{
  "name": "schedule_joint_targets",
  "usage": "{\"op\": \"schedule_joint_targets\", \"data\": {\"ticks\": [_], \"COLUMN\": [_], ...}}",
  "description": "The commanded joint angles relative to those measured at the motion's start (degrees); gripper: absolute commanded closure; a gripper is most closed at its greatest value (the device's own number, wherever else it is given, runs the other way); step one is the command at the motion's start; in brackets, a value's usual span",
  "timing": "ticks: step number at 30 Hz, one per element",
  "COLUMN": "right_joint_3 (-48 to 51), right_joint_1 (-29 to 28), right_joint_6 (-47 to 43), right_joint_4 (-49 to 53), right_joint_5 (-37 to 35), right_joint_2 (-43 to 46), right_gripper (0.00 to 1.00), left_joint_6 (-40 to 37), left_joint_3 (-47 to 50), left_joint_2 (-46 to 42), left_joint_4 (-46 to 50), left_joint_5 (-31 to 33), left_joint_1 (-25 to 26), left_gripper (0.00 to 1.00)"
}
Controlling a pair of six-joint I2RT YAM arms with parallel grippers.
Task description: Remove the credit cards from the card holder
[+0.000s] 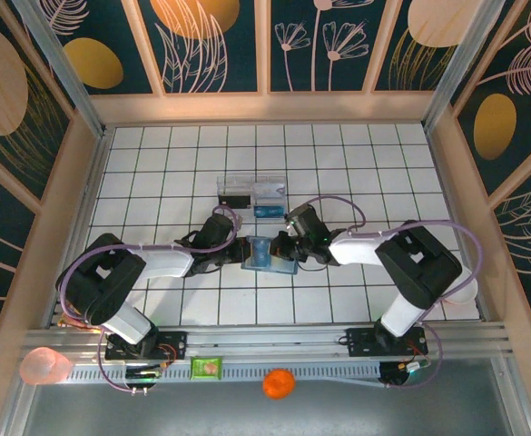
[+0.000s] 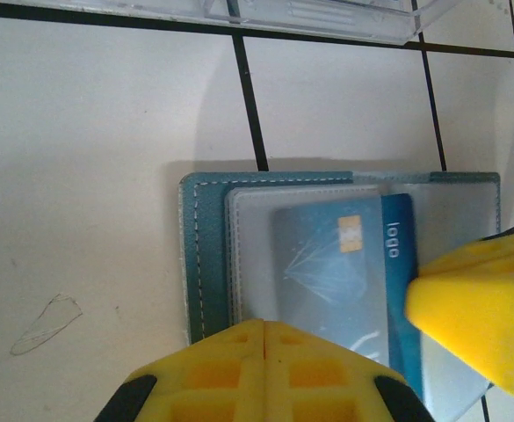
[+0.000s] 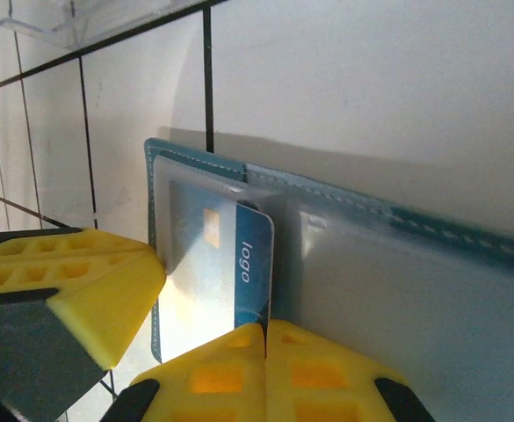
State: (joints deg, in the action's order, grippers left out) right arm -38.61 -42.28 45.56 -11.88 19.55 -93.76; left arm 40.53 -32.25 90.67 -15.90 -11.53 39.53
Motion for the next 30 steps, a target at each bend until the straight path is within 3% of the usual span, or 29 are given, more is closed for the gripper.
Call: {"op": "schedule_joint_targets", "data": {"ticks": [1, 15, 25, 30], "right_joint_3": [1.4, -3.5, -19.1, -27.6], "right_joint_1": [0.5, -0.3, -5.1, -10.2], "right_joint_6": [-0.3, -12.1, -28.3, -35.4], "right_joint_4": [3.3, 20.4, 39.3, 47.5], "right_joint_5": [-2.9, -11.2, -20.7, -30.0], "right_joint_2": [3.1, 10.9, 9.0, 4.2], "right_gripper": [1.00, 1.00, 1.00, 1.00], "left_joint_6": [-0.5, -0.7, -0.7, -0.9], "left_joint_3": [1.4, 0.8, -0.2, -0.3], "left_joint_2": [0.0, -0.1, 0.0, -1.5], "left_joint_4": [3.8, 3.2, 2.6, 3.2], "left_joint_5": [-0.1, -0.5, -1.4, -1.4], "left_joint_1": [0.0, 0.0, 0.0, 0.0], "left_gripper": [1.00, 1.00, 0.98, 0.96]}}
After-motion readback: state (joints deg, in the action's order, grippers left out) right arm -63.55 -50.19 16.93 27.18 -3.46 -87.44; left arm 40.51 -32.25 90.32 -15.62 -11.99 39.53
